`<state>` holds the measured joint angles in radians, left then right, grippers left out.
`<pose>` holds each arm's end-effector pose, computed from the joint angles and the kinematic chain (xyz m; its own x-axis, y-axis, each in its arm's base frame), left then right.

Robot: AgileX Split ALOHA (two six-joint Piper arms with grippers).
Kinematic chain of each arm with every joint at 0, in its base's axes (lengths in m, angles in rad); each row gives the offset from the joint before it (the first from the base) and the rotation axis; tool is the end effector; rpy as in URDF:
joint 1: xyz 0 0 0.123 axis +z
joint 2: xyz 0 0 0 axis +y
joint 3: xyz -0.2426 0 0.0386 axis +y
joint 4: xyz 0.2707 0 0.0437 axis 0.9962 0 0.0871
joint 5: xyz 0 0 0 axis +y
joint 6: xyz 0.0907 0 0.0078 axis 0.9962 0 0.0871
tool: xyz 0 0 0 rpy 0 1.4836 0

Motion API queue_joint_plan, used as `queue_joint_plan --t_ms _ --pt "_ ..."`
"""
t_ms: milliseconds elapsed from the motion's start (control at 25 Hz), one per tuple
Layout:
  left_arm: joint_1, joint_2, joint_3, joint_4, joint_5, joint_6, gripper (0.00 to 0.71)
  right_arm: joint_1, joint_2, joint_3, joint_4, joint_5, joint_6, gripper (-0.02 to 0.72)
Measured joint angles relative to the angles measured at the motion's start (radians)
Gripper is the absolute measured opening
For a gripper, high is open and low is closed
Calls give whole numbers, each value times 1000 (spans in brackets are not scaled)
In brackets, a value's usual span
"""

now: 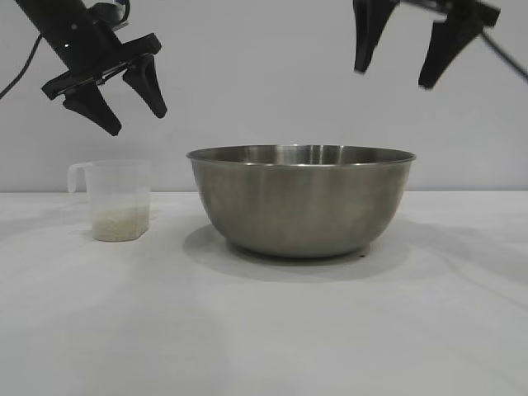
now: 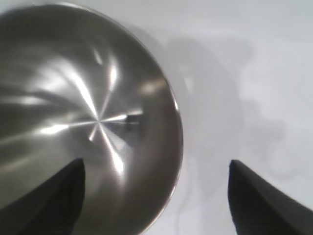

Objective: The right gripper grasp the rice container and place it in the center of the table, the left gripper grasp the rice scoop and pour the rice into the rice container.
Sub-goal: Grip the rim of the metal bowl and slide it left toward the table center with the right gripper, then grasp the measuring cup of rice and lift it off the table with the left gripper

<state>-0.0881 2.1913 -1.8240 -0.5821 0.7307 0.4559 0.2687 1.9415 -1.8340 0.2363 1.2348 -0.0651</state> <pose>0.4870 -0.0766 0.1739 -0.7941 0.0703 -0.6037 0.3026 0.9071 -0.2924 0.4053 0.1325 0.2654 -0.9183 -0.2386 -0.3159 -0.3139 0.9250 0.2140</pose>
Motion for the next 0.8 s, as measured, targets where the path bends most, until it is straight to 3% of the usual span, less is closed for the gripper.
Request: queue_joint_plan --t_ms 280,440,800 --pt "0 0 0 0 0 0 550 0 -221 82 -51 5 -3 514" --pt "0 0 0 0 0 0 550 0 -370 235 -82 11 -5 514" --pt "0 0 0 0 0 0 550 0 -735 632 -90 15 -5 514"
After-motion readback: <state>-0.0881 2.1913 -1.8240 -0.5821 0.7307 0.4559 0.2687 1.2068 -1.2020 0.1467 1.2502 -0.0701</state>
